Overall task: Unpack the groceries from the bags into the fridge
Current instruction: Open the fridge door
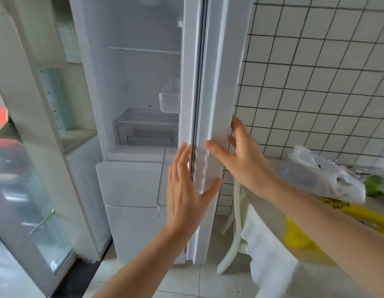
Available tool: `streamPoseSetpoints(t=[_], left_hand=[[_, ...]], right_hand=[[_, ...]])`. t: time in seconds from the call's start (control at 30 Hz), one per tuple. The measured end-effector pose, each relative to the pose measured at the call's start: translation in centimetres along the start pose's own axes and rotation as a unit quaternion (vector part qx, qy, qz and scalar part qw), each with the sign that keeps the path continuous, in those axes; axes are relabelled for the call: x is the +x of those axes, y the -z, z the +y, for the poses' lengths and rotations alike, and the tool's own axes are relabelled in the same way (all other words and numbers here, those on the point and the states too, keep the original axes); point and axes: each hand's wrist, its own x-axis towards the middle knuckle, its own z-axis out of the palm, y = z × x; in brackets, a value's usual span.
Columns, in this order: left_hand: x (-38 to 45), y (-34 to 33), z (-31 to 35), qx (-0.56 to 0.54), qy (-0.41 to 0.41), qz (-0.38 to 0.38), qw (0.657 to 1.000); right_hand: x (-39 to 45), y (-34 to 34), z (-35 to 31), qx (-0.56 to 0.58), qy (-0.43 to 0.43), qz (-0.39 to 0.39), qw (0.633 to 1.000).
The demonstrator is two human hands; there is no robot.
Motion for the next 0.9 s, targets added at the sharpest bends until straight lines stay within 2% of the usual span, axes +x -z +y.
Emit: streamPoseSetpoints(t=[0.13,0.27,0.43,0.7,0.9], left_hand=[[-0.2,-2.7,1.8,0.030,-0.028,-0.055,0.998],[-0.3,-5.6,2.6,0.059,-0.071,-0.089,0.992],[-0.5,-9.8,4.3,0.061,-0.080,-0.103,0.990],[0.1,-13.1,5.9,0.058,-0.098,-0.110,0.987],[0.0,-13.7,6.0,0.059,-0.092,-0.124,0.986]], right_hand=[[-0.3,3.3,1.5,0.033,-0.026,0.021,0.999],[-0.5,6.7,3.2,-0.015,-0.037,0.058,0.998],[-1.2,9.8,5.8,-0.086,-0.065,0.099,0.989],[-0.6,12.6,7.3,-0.065,-0.088,0.133,0.985],[-0.7,13.2,7.7,-0.050,-0.078,0.119,0.989]])
